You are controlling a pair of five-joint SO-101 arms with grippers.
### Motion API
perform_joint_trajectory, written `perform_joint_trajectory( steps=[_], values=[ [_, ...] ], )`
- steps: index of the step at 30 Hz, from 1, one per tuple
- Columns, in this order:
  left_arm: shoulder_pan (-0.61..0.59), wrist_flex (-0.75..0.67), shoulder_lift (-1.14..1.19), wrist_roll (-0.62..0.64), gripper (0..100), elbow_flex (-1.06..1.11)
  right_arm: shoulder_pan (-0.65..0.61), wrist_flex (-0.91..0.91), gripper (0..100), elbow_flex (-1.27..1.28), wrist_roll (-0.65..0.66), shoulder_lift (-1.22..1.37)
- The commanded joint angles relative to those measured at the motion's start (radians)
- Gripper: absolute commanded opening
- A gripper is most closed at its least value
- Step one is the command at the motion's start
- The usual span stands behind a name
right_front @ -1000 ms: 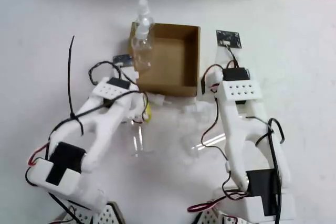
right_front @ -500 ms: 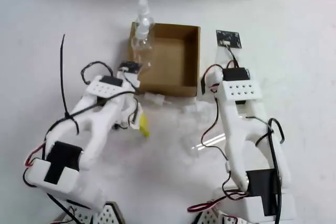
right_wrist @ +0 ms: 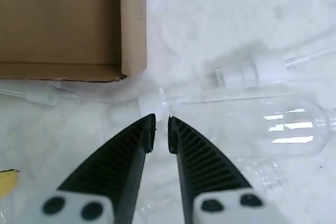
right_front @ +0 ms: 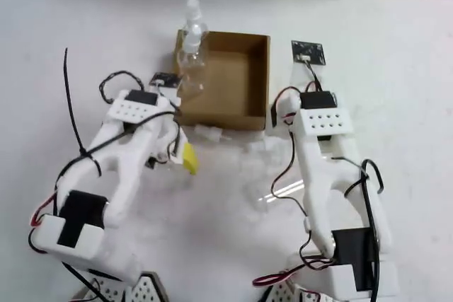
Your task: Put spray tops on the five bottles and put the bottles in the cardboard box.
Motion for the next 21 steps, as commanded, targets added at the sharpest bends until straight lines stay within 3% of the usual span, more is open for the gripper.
perform_joint_trajectory(
  steps=[1, 21],
  values=[
    [-0.004, 0.0, -0.008, 0.012, 32, 0.0, -0.008, -0.012, 1.9, -0.011, 0.009, -0.008],
    [0.015, -0.129, -0.007, 0.051, 28, 0.08, -0.01, -0.012, 1.9, -0.012, 0.009, -0.008]
  ],
)
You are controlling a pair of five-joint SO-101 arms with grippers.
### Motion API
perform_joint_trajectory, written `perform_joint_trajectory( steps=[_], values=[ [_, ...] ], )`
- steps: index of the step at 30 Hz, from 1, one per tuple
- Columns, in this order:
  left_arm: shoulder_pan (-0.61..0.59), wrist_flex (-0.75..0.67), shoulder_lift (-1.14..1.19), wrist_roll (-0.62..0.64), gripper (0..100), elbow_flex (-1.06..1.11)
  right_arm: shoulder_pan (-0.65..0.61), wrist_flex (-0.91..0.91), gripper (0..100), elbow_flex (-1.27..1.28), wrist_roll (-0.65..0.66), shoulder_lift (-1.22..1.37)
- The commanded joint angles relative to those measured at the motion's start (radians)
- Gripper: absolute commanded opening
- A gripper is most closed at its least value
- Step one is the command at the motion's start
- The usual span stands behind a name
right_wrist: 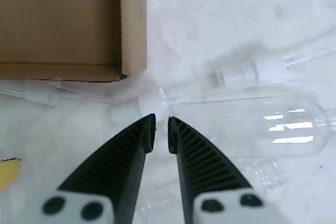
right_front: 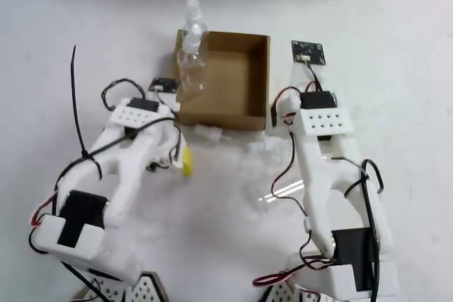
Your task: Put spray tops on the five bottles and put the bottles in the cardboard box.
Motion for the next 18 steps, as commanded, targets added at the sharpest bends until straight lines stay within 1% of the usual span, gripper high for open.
perform_joint_trajectory(
  steps=[1, 3, 6, 8, 12, 14, 18],
  values=[
    [0.015, -0.026, -0.007, 0.008, 26, 0.005, -0.01, -0.012, 1.9, -0.012, 0.009, -0.008],
    [0.042, -0.058, -0.007, 0.005, 21, 0.029, -0.01, -0.012, 1.9, -0.012, 0.009, -0.008],
    [0.074, -0.074, -0.008, 0.003, 6, 0.048, -0.01, -0.01, 1.9, -0.012, 0.009, -0.008],
    [0.071, -0.072, -0.008, 0.003, 9, 0.044, -0.008, -0.008, 1.9, -0.012, 0.009, -0.008],
    [0.064, -0.068, -0.019, 0.003, 7, 0.044, -0.008, -0.007, 1.9, -0.012, 0.009, -0.01],
    [0.028, -0.071, -0.061, 0.003, 7, 0.044, -0.008, -0.005, 1.9, -0.009, 0.009, -0.016],
    [-0.087, -0.074, -0.176, 0.003, 8, 0.054, -0.024, -0.004, 1.9, -0.008, 0.009, -0.016]
  ],
)
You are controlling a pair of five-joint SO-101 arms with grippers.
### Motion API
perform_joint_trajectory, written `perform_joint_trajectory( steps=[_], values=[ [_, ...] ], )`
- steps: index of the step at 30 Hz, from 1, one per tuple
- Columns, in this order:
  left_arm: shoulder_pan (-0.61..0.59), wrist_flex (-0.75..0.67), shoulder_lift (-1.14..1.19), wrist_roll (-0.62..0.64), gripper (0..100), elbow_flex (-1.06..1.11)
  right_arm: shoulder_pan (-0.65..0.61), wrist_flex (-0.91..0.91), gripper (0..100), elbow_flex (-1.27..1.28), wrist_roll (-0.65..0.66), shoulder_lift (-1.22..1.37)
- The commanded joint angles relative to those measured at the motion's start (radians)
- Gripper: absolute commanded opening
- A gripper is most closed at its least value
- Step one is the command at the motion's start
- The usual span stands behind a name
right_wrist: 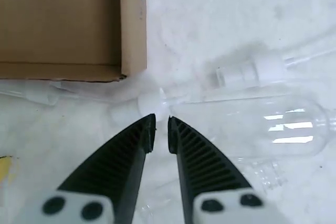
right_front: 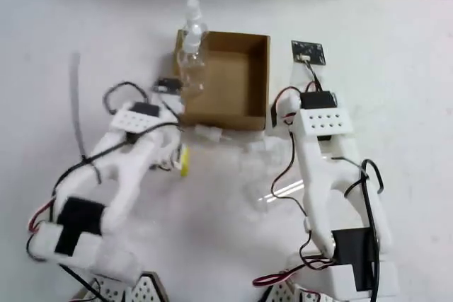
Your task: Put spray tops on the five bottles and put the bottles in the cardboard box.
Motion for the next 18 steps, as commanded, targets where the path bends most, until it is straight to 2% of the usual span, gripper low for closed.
perform_joint_trajectory(
  steps=[1, 7, 11, 15, 18],
  values=[
    [-0.13, -0.02, -0.153, 0.006, 8, 0.006, -0.036, -0.004, 1.9, -0.006, 0.009, -0.015],
    [-0.257, -0.037, -0.173, 0.014, 8, -0.003, -0.13, 0.038, 1.9, -0.002, 0.026, -0.019],
    [-0.305, -0.057, -0.173, 0.014, 8, -0.003, -0.148, 0.07, 1.9, 0.005, 0.232, -0.045],
    [-0.309, -0.072, -0.173, 0.009, 8, 0.005, -0.127, 0.064, 2.3, 0.005, 0.325, -0.028],
    [-0.309, -0.077, -0.173, 0.008, 8, 0.005, -0.134, 0.064, 2.5, -0.002, 0.531, 0.002]
  ],
)
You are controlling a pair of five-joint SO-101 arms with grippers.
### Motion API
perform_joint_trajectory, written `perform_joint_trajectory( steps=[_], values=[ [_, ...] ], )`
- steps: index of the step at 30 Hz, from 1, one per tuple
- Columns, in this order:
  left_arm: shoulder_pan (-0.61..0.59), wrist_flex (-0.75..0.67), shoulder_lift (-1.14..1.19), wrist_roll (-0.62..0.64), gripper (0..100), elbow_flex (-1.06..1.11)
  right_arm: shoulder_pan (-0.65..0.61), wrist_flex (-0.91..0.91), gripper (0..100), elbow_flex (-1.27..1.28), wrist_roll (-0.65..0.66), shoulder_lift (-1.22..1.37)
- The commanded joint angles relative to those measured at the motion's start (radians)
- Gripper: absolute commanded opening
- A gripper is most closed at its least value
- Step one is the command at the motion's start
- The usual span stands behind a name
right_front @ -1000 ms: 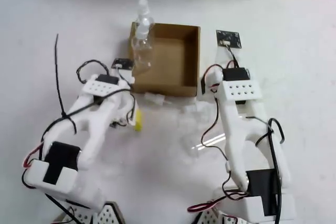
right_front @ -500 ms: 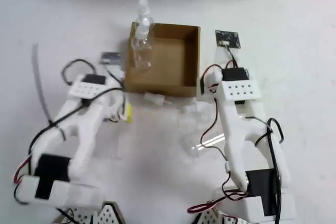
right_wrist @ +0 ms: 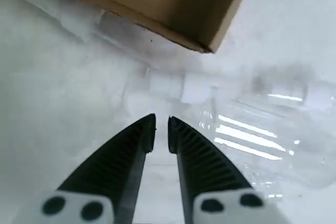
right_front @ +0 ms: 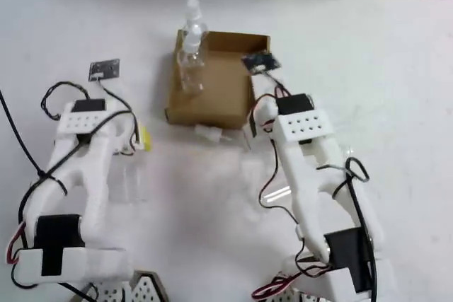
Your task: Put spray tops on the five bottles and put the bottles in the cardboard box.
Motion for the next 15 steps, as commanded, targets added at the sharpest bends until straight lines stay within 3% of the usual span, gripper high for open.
perform_joint_trajectory(
  steps=[1, 4, 10, 15],
  values=[
    [-0.013, -0.026, -0.051, 0.005, 8, -0.008, 0.001, 0.007, 2.6, -0.015, 0.259, 0.007],
    [-0.013, -0.026, -0.05, 0.005, 8, -0.006, 0.008, 0.007, 2.7, -0.014, 0.422, 0.018],
    [-0.013, -0.026, -0.05, 0.003, 8, -0.006, 0.05, 0.008, 15.0, -0.012, 0.586, 0.019],
    [-0.01, -0.074, -0.05, 0.003, 8, 0.026, 0.061, -0.012, 15.4, -0.005, 0.732, 0.033]
  ],
)
